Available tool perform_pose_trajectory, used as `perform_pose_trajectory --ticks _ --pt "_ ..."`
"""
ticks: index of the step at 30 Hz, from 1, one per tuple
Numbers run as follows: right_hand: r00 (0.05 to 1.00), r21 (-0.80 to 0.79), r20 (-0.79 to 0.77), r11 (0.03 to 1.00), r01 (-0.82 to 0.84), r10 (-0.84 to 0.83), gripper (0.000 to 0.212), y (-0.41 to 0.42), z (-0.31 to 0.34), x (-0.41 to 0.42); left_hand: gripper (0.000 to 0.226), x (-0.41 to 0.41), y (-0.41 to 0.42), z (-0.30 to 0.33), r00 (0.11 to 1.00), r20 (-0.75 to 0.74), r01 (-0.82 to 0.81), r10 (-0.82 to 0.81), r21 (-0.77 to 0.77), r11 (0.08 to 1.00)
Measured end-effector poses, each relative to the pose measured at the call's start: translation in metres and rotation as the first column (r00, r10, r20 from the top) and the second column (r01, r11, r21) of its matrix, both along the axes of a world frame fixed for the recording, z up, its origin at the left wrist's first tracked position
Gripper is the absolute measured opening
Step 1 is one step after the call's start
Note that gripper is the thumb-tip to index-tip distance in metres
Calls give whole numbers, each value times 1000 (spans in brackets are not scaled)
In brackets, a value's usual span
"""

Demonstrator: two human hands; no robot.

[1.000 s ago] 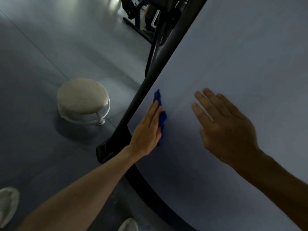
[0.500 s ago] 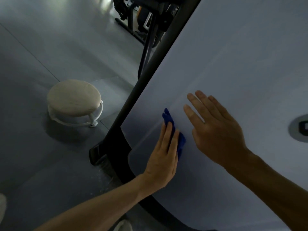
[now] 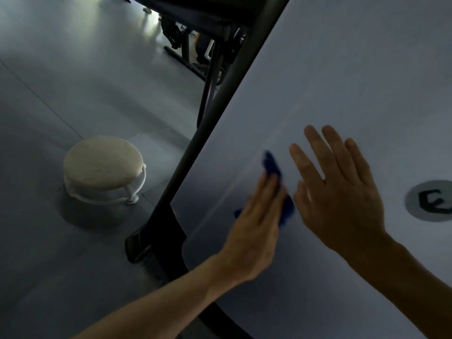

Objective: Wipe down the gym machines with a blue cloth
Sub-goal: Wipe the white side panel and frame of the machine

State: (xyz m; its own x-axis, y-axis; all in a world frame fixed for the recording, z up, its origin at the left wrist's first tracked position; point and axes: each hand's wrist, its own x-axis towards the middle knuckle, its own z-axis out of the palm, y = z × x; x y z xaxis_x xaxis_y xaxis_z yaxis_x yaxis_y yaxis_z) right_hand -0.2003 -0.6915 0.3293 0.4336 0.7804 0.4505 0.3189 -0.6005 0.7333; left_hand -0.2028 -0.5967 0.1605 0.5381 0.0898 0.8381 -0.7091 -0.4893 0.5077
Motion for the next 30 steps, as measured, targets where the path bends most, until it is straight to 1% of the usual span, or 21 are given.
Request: perform_pose_trajectory --ticks 2,3,4,5,6,9,10,12,14,16,17,18,19,20,21,22,24,26,27,28,30 --pt "1000 -20 -11 1000 24 -24 57 -10 9 -5 74 -1 -3 -1 980 166 71 -106 206 976" --pt "1000 -21 -11 1000 23 -23 58 -16 12 -8 68 7 5 -1 967 230 51 -114 262 964" --pt "1000 -12 -9 1000 14 -14 58 -21 15 -10 59 14 15 1 967 230 43 -109 274 961" --pt "1000 -1 -5 1000 3 -3 58 -26 16 -11 52 19 25 6 973 216 25 -77 232 972" --pt "1000 1 -7 1000 -3 3 59 -30 17 -12 52 26 36 16 991 126 28 -45 131 991" --pt "1000 -12 -26 1000 -18 18 60 -34 21 -12 61 62 81 40 978 -114 -194 176 -167 967" --pt "999 -12 -29 999 -31 31 59 -34 22 -10 61 74 95 45 966 -167 -234 198 -228 945" --pt "998 -7 -30 999 -53 53 57 -35 24 -8 54 82 101 56 963 -171 -246 210 -231 941" --pt "998 6 -29 998 -64 64 56 -37 23 -7 55 66 76 58 978 -72 -206 198 -128 970" --pt "996 22 -26 997 -80 80 55 -40 20 -6 59 45 47 45 985 126 -123 116 53 991" --pt "996 28 -26 996 -82 82 55 -42 18 -7 64 34 34 37 975 220 -94 40 239 966" --pt "996 28 -28 996 -86 87 55 -45 16 -8 69 27 27 31 957 287 -82 -46 416 906" --pt "995 25 -29 996 -90 91 54 -48 16 -9 72 26 28 26 934 336 -88 -118 538 838" --pt "995 27 -29 995 -93 94 53 -53 16 -11 71 30 37 28 919 366 -109 -148 597 795" --pt "995 32 -30 995 -94 94 53 -57 17 -12 67 38 47 34 912 384 -129 -142 598 791" --pt "995 36 -34 995 -90 91 54 -61 21 -14 59 46 57 43 922 373 -130 -105 552 824" --pt "996 43 -39 996 -81 82 55 -69 29 -18 52 65 81 69 962 265 -157 71 318 935" --pt "996 73 -11 993 -93 94 55 -78 37 -22 56 81 105 104 975 129 -195 182 101 976" --pt "995 91 6 991 -101 101 54 -82 39 -24 57 86 109 119 973 118 -205 197 57 977" --pt "994 110 18 988 -107 106 54 -86 41 -26 57 87 106 129 971 143 -200 190 55 978" --pt "993 160 41 981 -112 107 54 -95 43 -29 58 83 89 139 949 273 -206 157 163 965"
